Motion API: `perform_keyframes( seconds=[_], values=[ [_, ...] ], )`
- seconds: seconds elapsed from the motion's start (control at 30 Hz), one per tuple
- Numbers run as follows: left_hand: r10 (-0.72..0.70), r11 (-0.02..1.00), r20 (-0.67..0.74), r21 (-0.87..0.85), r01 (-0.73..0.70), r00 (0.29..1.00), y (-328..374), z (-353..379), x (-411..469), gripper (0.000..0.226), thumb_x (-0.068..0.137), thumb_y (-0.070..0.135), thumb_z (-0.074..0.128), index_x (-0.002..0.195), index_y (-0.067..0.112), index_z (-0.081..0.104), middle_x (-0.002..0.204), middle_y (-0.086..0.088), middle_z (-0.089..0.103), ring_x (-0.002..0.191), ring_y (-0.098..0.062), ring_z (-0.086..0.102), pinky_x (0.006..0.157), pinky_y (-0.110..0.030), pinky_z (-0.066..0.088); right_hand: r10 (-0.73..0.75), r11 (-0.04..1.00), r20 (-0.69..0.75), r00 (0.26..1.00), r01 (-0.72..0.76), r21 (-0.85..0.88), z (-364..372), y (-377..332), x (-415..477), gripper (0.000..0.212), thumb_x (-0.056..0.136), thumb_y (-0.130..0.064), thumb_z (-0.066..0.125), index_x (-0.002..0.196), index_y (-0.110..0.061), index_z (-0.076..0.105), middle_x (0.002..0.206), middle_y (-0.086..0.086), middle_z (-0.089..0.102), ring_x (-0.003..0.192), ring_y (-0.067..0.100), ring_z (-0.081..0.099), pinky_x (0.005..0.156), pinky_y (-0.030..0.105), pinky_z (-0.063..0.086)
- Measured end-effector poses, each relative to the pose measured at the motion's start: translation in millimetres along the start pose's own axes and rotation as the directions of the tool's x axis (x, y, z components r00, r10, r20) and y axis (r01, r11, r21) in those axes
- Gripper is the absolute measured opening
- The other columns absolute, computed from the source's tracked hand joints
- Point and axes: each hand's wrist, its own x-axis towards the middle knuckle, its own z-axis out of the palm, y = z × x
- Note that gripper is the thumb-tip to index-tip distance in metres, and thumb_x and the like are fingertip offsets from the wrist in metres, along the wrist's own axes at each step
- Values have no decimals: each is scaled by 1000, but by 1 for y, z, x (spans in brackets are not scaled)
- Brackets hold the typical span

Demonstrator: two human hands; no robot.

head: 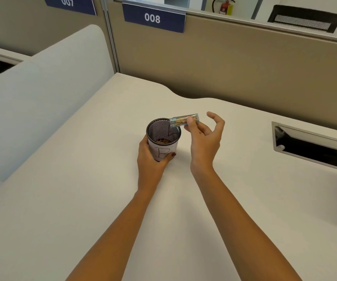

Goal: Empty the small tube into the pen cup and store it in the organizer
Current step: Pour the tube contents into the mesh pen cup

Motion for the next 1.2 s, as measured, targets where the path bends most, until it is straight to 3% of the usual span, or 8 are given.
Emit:
perform_keyframes(
  seconds=[0.17, 0.3, 0.63, 0.77, 0.87, 0.97, 1.07, 1.2],
  values=[
    [5, 1000, -4, -1, -5, 1000, -1, 0, 1, 83, 65, 30, 84, 135, 18, 42, 131, 2, 55, 119, -8, 51, 93, -9, 42, -104, 992, 3, 995, 104, -74, 4, 4, 5, 26, 87, -20, 75, 109, -19, 62, 99, 5, 77, 92, 15, 76, 78, 19, 60],
    [5, 1000, 0, 2, -5, 1000, -1, 0, 1, 83, 66, 31, 84, 136, 18, 41, 133, 2, 54, 120, -8, 50, 94, -10, 43, -150, 986, 1, 989, 150, -73, 4, 5, 6, 35, 87, -20, 75, 117, -21, 56, 99, 3, 76, 91, 10, 75, 73, 13, 58],
    [7, 1000, -4, 0, -7, 1000, -3, 0, 1, 83, 66, 32, 83, 135, 18, 41, 132, 2, 54, 119, -8, 50, 91, -6, 42, -212, 969, 11, 977, 212, -125, 2, 5, 11, 30, 87, -16, 75, 113, -12, 60, 103, 10, 76, 92, 12, 75, 80, 21, 61],
    [4, 1000, -3, 1, -4, 1000, -2, 1, 1, 83, 65, 34, 83, 135, 19, 41, 131, 3, 54, 118, -6, 50, 91, -6, 42, -217, 970, 23, 976, 218, -103, 1, 4, 11, 37, 87, -16, 76, 117, -19, 53, 101, 8, 75, 91, 8, 75, 79, 19, 60],
    [6, 1000, -7, 3, -6, 1000, -2, 1, 1, 83, 65, 30, 84, 135, 18, 41, 132, 2, 54, 119, -9, 50, 91, -6, 42, -246, 959, 34, 969, 249, -135, 1, 5, 12, 29, 87, -16, 75, 111, -14, 59, 102, 8, 75, 93, 11, 74, 76, 17, 59],
    [12, 1000, -8, 3, -12, 1000, -2, 1, 1, 82, 66, 29, 84, 135, 17, 41, 132, 1, 54, 119, -10, 50, 91, -5, 41, -239, 963, 26, 971, 241, -118, 1, 6, 11, 34, 87, -15, 76, 113, -20, 55, 102, 9, 75, 88, 0, 73, 76, 15, 59],
    [13, 1000, -11, 3, -13, 1000, 0, 1, 1, 82, 66, 28, 84, 135, 16, 41, 131, 1, 54, 119, -10, 51, 90, -3, 40, -258, 954, 46, 965, 262, -145, 1, 8, 11, 30, 87, -16, 76, 110, -17, 57, 98, 3, 73, 85, -9, 70, 79, 22, 62],
    [15, 1000, -9, -1, -15, 1000, -1, 1, 1, 82, 67, 28, 85, 135, 16, 41, 132, -1, 54, 119, -12, 50, 89, -2, 41, -265, 955, 48, 963, 269, -127, 2, 8, 10, 38, 87, -17, 76, 112, -27, 50, 94, 1, 72, 84, -8, 71, 76, 17, 59]
  ],
)
